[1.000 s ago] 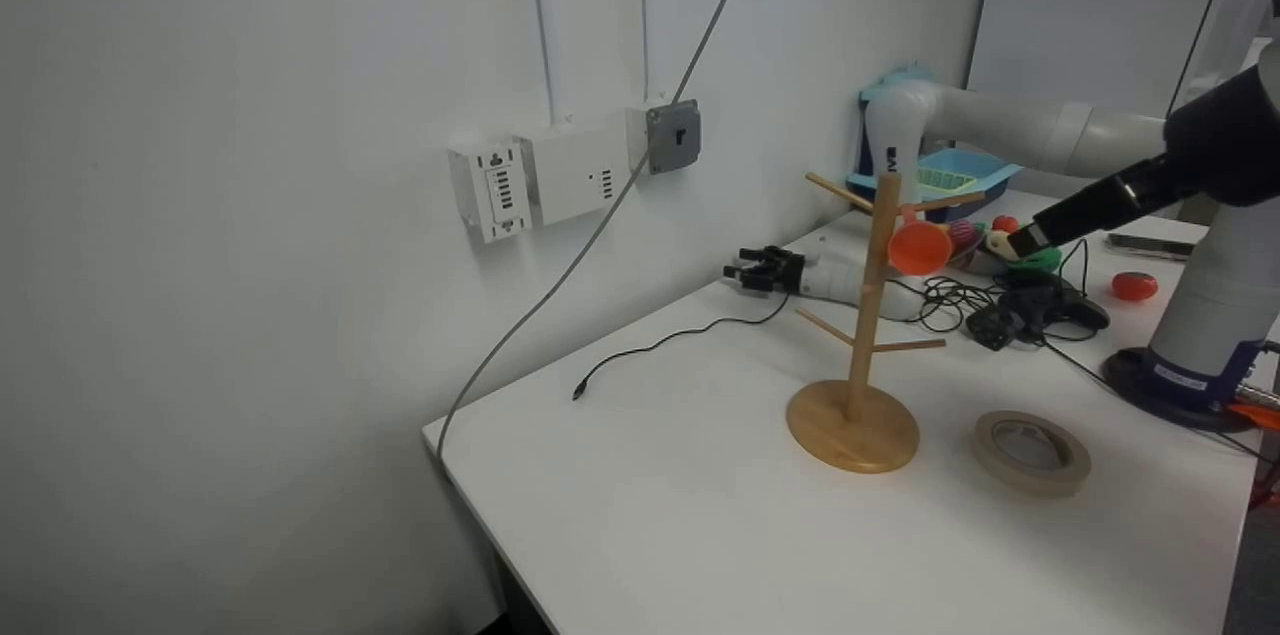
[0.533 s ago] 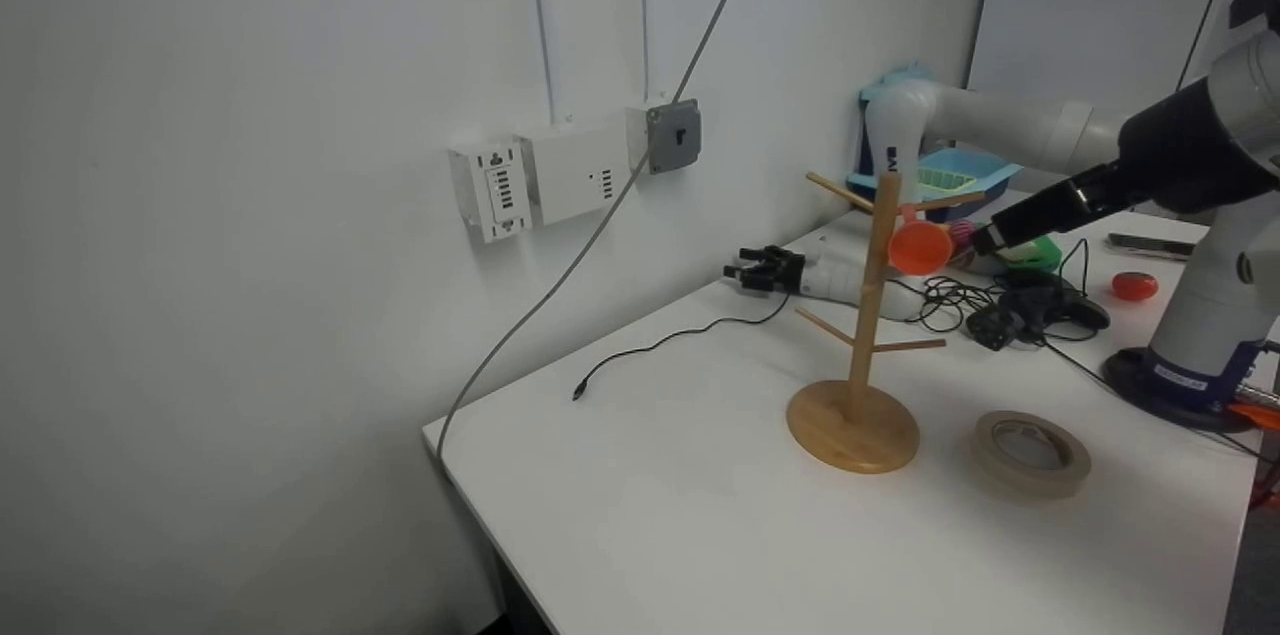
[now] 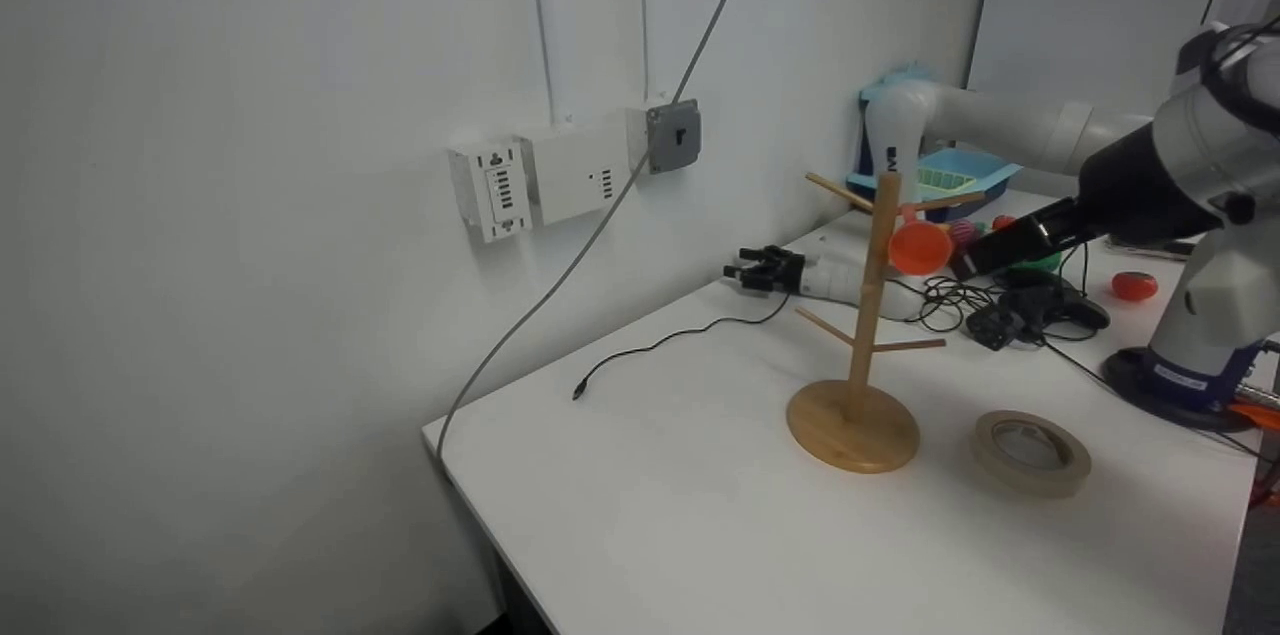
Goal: Take the cup off the stand and place it on the table
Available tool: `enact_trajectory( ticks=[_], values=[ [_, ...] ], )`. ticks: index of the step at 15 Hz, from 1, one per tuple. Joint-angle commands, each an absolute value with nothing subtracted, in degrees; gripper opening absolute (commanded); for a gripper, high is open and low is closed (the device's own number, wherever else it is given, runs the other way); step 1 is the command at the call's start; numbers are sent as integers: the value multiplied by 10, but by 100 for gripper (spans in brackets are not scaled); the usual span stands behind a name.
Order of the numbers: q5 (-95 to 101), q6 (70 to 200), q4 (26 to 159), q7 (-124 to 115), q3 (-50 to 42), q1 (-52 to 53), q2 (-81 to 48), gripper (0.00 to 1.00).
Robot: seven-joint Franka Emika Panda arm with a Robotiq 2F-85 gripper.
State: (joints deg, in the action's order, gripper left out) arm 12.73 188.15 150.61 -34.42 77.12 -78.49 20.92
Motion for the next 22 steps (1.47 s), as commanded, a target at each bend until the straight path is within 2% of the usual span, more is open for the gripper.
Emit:
enact_trajectory(
  ticks=[1, 10, 11, 22],
  values=[
    [119, 1921, 1502, -365, 843, -858, 248, 100],
    [92, 2003, 1480, -374, 966, -991, 324, 100],
    [16, 2004, 1481, -310, 985, -994, 318, 100],
    [-94, 2010, 1452, -253, 1034, -1057, 331, 100]
  ],
)
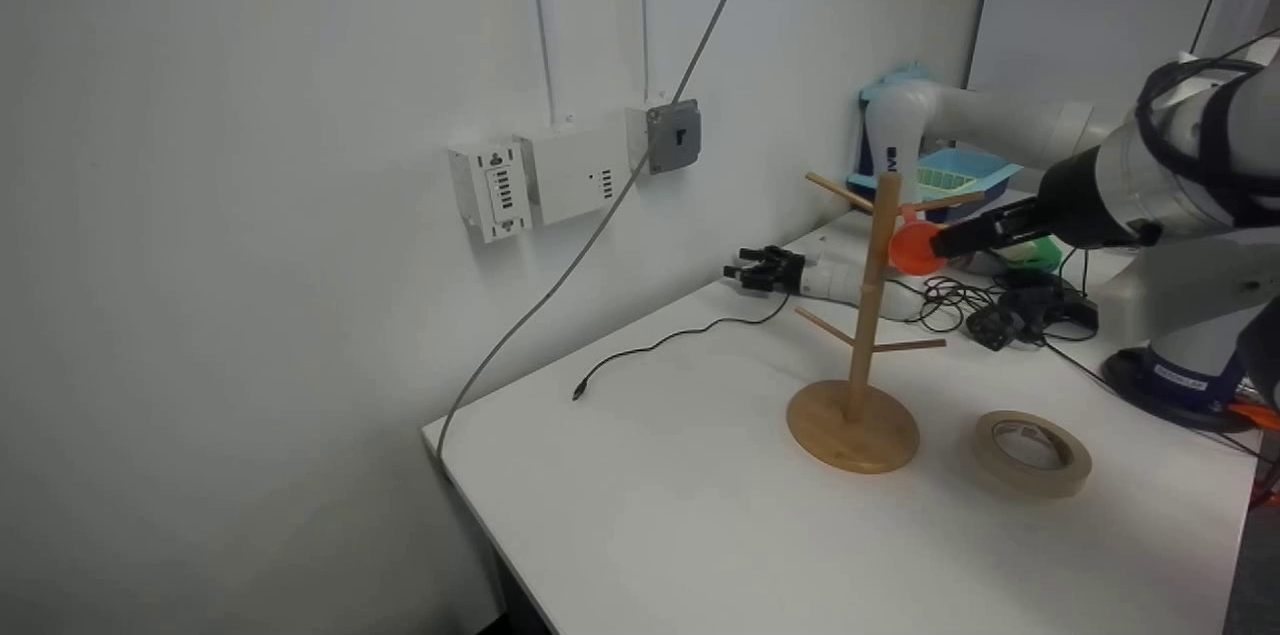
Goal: Take the cup off the stand and place it on the table
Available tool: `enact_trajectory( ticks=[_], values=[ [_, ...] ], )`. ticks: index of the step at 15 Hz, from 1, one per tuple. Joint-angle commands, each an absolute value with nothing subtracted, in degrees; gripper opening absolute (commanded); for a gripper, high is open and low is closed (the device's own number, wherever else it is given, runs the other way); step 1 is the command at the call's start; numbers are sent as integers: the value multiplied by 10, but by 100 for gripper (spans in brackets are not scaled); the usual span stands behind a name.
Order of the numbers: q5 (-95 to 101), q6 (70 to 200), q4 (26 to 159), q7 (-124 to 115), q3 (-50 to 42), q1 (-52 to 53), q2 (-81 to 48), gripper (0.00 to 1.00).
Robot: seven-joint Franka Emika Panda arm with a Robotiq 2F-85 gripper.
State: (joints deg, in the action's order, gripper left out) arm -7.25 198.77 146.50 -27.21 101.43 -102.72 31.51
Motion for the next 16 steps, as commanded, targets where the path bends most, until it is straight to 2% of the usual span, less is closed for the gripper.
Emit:
enact_trajectory(
  ticks=[1, 16],
  values=[
    [-93, 2012, 1450, -253, 1039, -1063, 332, 100],
    [-92, 2048, 1433, -255, 1091, -1108, 357, 100]
  ],
)
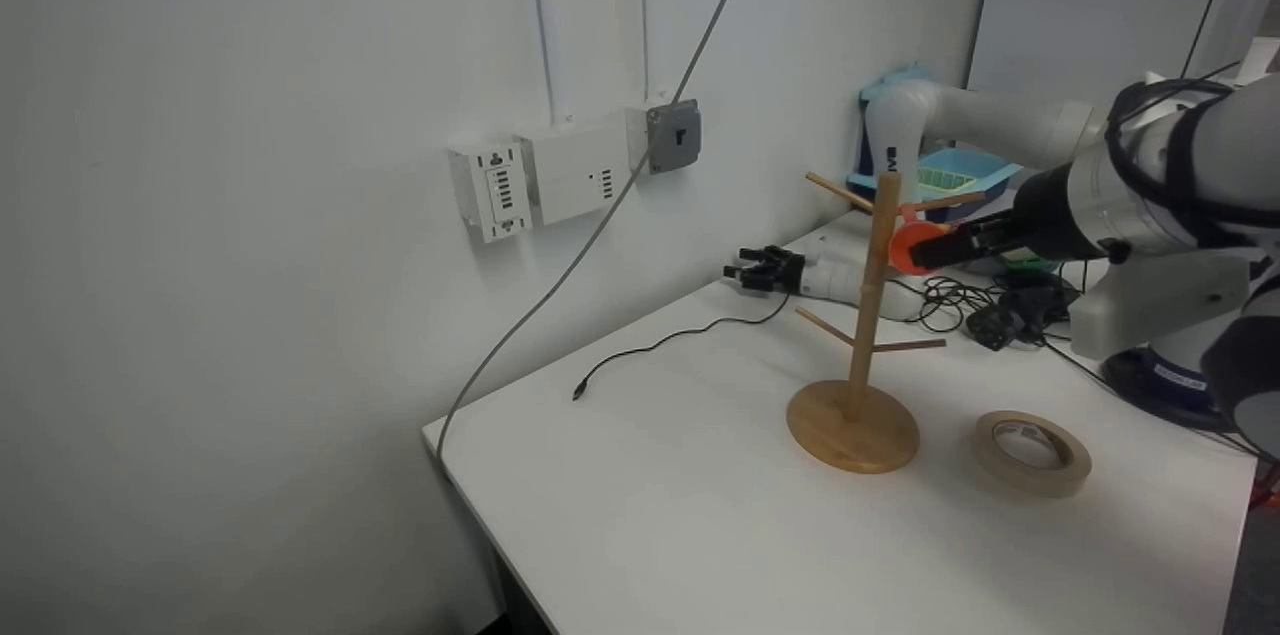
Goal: Take the cup off the stand and place it on the table
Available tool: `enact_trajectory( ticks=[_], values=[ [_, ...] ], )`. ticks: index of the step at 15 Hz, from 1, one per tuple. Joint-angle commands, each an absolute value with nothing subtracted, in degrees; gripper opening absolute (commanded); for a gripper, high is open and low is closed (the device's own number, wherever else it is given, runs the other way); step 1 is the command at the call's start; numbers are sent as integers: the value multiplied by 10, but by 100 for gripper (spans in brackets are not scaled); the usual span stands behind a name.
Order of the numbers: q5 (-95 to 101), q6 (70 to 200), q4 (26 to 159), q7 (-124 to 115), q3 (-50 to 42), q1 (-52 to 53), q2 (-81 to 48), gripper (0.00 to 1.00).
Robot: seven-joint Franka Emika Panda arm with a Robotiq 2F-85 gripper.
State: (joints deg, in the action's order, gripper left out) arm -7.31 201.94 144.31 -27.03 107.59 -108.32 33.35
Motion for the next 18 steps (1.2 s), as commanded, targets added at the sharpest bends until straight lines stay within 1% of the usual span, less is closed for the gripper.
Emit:
enact_trajectory(
  ticks=[1, 6, 8, 10, 11, 13, 16, 17, 18],
  values=[
    [-92, 2051, 1433, -255, 1092, -1111, 359, 100],
    [-88, 2046, 1432, -255, 1101, -1119, 352, 100],
    [-87, 2047, 1431, -256, 1106, -1120, 351, 74],
    [-87, 2048, 1431, -256, 1110, -1121, 351, 58],
    [-87, 2048, 1430, -256, 1111, -1122, 352, 49],
    [-87, 2049, 1429, -255, 1112, -1122, 353, 35],
    [-88, 2052, 1431, -254, 1109, -1119, 354, 11],
    [-88, 2053, 1433, -253, 1107, -1117, 354, 5],
    [-89, 2054, 1435, -252, 1105, -1115, 354, 0]
  ],
)
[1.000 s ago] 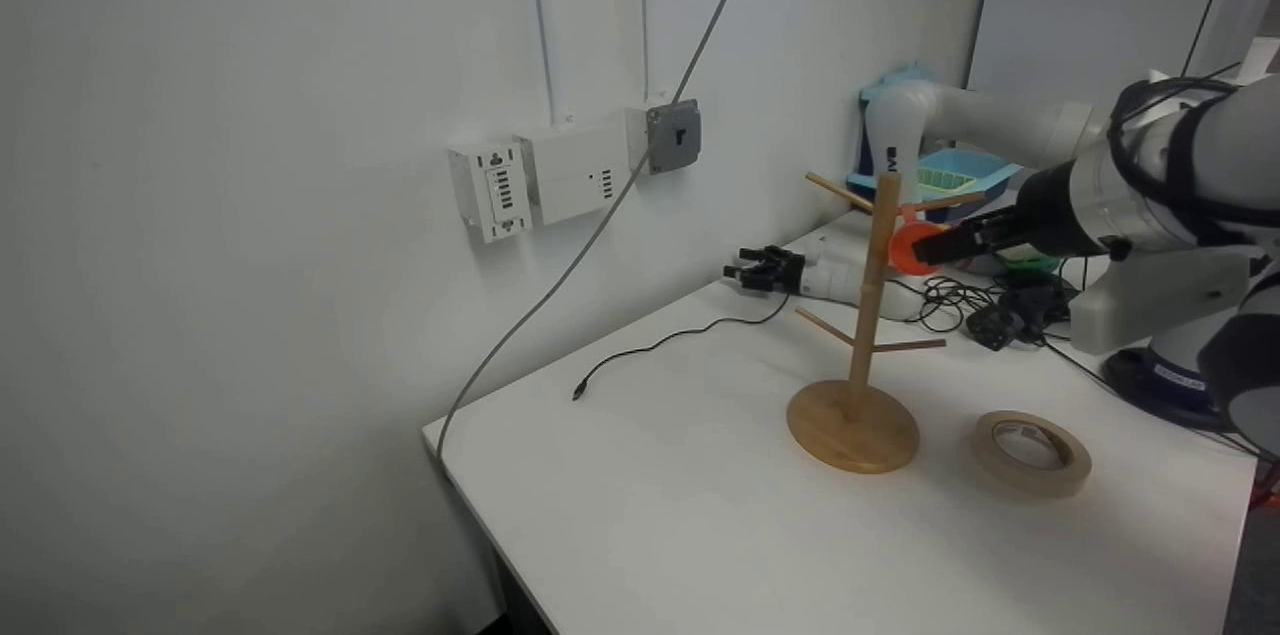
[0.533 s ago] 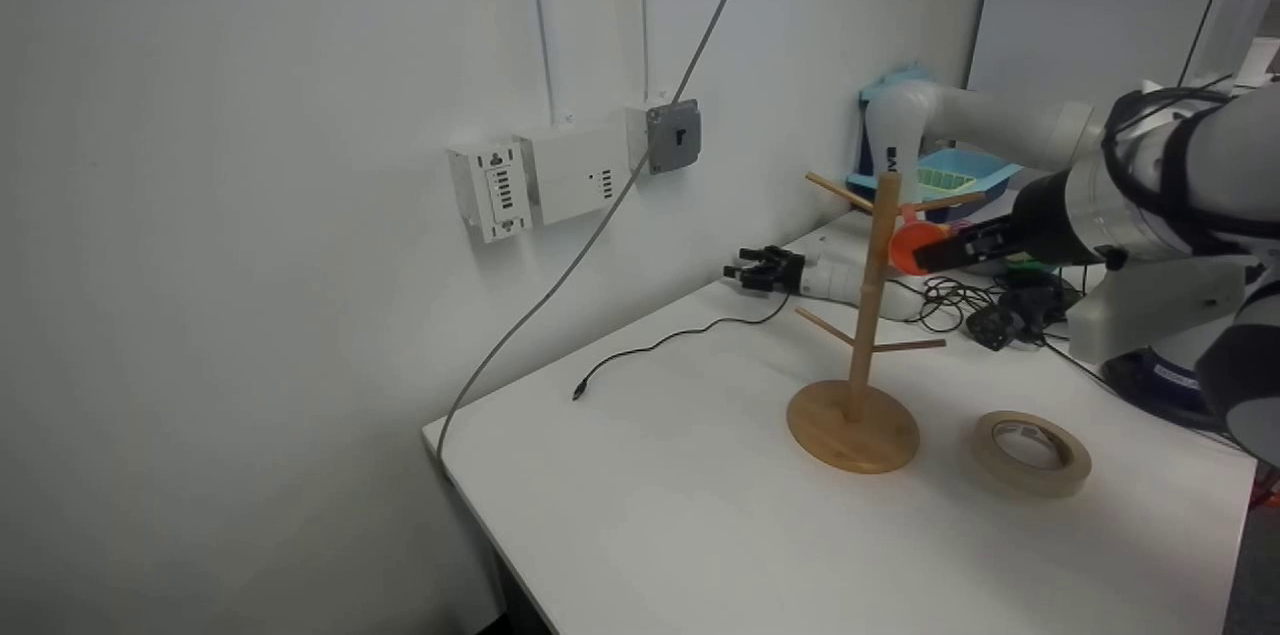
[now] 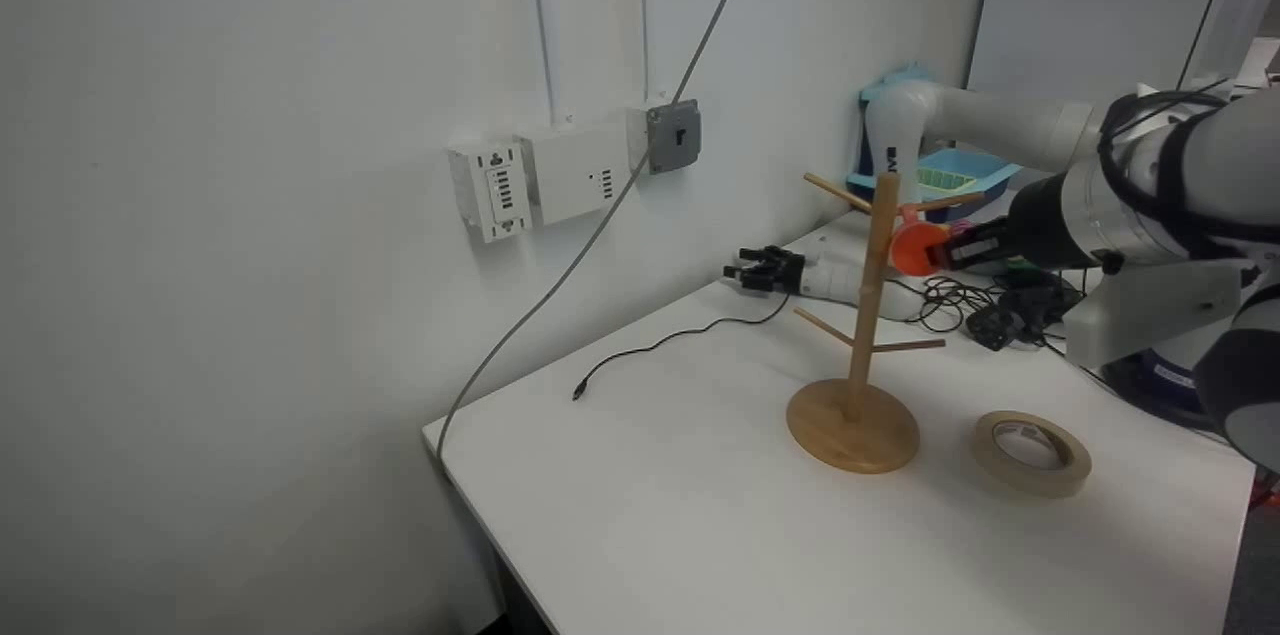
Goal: Take the cup off the stand and place it on the table
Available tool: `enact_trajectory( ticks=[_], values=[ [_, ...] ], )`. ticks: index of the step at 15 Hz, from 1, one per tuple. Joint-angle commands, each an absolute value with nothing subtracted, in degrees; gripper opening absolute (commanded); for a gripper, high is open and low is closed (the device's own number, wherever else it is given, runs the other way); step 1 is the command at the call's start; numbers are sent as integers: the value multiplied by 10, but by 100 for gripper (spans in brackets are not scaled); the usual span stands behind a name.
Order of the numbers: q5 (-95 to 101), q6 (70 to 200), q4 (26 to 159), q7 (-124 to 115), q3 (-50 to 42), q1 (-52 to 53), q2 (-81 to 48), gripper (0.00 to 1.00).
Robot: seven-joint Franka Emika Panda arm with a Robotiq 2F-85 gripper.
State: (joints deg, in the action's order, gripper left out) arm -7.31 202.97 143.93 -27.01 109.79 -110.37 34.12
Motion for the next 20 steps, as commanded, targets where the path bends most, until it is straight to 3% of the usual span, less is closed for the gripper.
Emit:
enact_trajectory(
  ticks=[1, 20],
  values=[
    [-90, 2059, 1437, -251, 1101, -1113, 353, 0],
    [-94, 2054, 1442, -246, 1076, -1097, 339, 2]
  ],
)
